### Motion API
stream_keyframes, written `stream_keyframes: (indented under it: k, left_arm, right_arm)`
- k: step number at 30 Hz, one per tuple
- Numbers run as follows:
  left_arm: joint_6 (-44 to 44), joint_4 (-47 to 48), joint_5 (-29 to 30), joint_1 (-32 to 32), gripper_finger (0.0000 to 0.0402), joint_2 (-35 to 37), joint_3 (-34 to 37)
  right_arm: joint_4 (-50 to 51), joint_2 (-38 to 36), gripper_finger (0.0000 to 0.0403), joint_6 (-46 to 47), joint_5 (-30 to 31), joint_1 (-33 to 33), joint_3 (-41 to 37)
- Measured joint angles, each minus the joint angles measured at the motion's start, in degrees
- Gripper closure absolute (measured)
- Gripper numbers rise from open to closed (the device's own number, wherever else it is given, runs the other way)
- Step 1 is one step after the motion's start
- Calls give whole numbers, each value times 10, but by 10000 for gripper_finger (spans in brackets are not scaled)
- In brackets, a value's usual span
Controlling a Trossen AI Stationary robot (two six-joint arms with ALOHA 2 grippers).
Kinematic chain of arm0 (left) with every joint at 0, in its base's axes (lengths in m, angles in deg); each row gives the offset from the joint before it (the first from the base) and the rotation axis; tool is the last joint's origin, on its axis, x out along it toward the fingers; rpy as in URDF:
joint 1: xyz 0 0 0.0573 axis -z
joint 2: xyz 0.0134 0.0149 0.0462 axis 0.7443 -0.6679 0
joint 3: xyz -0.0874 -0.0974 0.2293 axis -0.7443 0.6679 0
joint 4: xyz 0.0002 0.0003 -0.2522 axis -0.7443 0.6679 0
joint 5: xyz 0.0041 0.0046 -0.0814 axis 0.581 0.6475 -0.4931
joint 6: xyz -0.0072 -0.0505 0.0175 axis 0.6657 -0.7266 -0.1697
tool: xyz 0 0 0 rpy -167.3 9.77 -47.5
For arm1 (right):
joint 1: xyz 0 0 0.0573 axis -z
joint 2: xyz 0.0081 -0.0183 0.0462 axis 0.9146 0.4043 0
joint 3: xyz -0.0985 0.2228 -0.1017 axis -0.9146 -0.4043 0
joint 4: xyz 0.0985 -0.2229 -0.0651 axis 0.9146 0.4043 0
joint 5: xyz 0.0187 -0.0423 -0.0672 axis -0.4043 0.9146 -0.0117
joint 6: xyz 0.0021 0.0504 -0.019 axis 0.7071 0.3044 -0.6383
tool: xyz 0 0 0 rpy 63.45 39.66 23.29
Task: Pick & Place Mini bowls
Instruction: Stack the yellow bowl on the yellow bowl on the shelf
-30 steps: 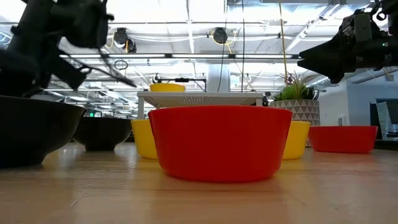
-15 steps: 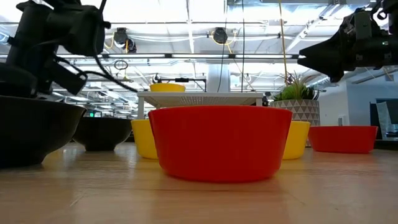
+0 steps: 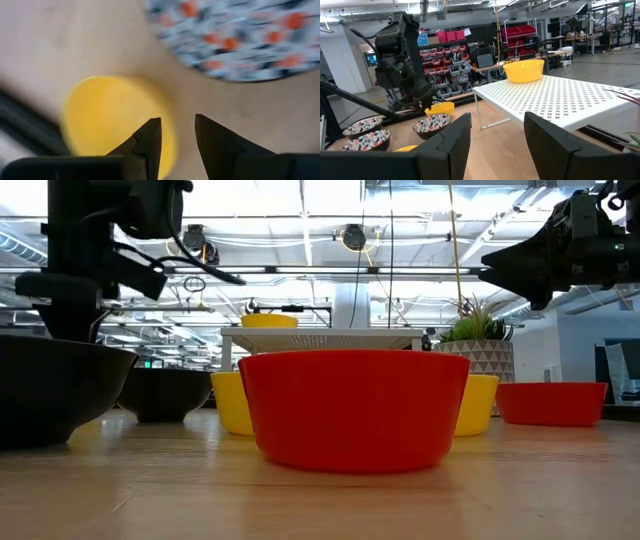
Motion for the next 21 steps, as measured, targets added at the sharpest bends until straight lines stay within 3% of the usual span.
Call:
stream_keyframes:
  k: [4, 9, 21]
  left_arm:
    - [-38, 38, 14, 0, 279, 0, 0]
    - [-28, 25, -40, 0, 279, 0, 0]
    - [-9, -4, -15, -6, 279, 0, 19]
  right_arm:
    - [0, 0, 232, 0, 0, 0, 0]
    - [0, 0, 232, 0, 0, 0, 0]
    - [0, 0, 232, 0, 0, 0, 0]
